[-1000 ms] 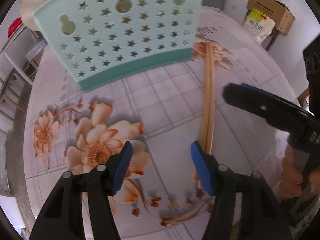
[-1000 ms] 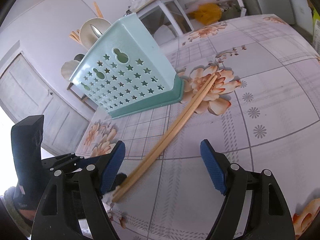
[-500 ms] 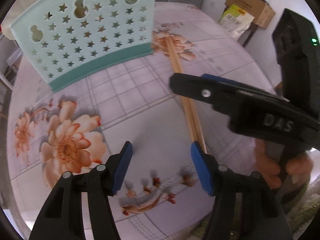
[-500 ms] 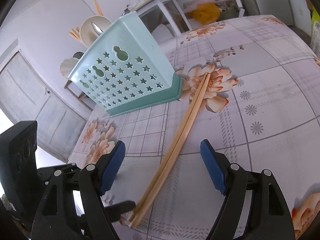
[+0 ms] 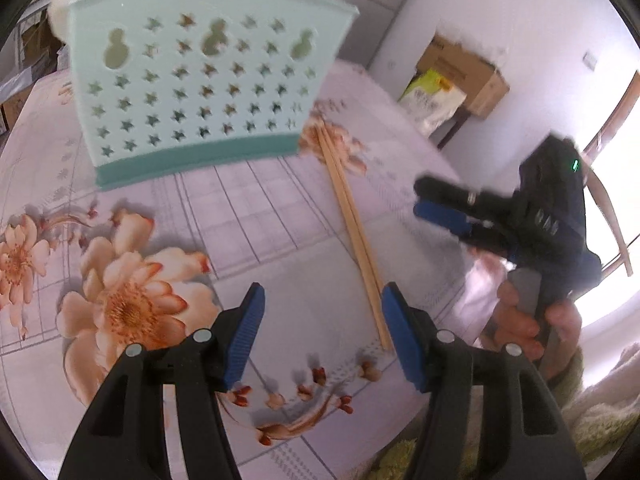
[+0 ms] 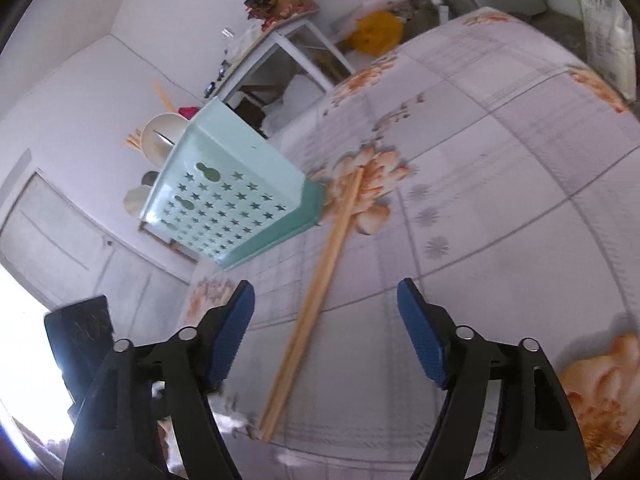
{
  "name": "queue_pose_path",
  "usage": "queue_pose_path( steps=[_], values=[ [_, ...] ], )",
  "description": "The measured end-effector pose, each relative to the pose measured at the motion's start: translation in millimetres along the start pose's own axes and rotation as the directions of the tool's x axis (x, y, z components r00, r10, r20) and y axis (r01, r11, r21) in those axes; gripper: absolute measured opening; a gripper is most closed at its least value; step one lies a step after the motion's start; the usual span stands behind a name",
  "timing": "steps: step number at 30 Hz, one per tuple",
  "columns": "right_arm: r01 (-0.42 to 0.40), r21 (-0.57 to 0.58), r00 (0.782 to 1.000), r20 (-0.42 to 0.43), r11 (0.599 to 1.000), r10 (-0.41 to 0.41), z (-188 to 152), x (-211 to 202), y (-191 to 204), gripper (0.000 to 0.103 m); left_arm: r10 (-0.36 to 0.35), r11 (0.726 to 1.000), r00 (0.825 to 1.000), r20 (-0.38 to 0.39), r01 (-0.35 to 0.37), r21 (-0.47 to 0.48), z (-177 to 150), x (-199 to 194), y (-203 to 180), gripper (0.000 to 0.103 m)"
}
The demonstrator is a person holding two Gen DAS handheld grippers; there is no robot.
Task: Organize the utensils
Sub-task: 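Close the right tool on one wooden chopstick on the table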
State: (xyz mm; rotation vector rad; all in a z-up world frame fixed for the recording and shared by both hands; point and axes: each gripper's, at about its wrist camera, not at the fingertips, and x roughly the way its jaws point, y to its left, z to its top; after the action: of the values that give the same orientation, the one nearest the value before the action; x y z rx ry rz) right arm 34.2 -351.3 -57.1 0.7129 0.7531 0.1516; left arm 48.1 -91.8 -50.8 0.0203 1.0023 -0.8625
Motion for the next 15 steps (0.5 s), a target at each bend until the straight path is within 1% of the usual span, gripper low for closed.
queue_pose_path(
  steps=[2,4,5,6,10,12,13,15],
  values=[
    [0.031,-0.015,0.999,-0.023,0.999,-0.032,-4,0,4,0.062,-0.018,1.0,1.0,0.025,0.018,0.006,0,-3,3,0.059],
    [0.067,-0.04,0.997,-0.042,0.997,-0.069,-9,4,11,0.057,-0.032,0.999,0.998,0.047,0.031,0.032,1,-6,3,0.059],
    [0.088,-0.05,0.994,-0.054,0.995,-0.09,-12,8,15,0.052,-0.04,0.998,0.998,0.054,0.038,0.042,0,-8,5,0.059],
    [0.1,-0.063,0.993,-0.059,0.993,-0.104,-15,9,16,0.048,-0.048,0.998,0.997,0.064,0.045,0.054,0,-10,5,0.059],
    [0.179,-0.119,0.981,-0.053,0.977,-0.187,-20,13,28,0.039,-0.067,0.995,0.994,0.092,0.059,0.084,-2,-16,8,0.059],
    [0.216,-0.152,0.972,-0.056,0.964,-0.227,-20,18,35,0.033,-0.07,0.993,0.993,0.095,0.06,0.098,-2,-17,6,0.059],
    [0.234,-0.175,0.967,-0.059,0.956,-0.247,-20,22,40,0.032,-0.068,0.992,0.993,0.097,0.057,0.109,-3,-17,5,0.059],
    [0.247,-0.202,0.962,-0.066,0.948,-0.265,-21,25,46,0.027,-0.061,0.989,0.992,0.106,0.046,0.138,-4,-17,0,0.059]
  ],
)
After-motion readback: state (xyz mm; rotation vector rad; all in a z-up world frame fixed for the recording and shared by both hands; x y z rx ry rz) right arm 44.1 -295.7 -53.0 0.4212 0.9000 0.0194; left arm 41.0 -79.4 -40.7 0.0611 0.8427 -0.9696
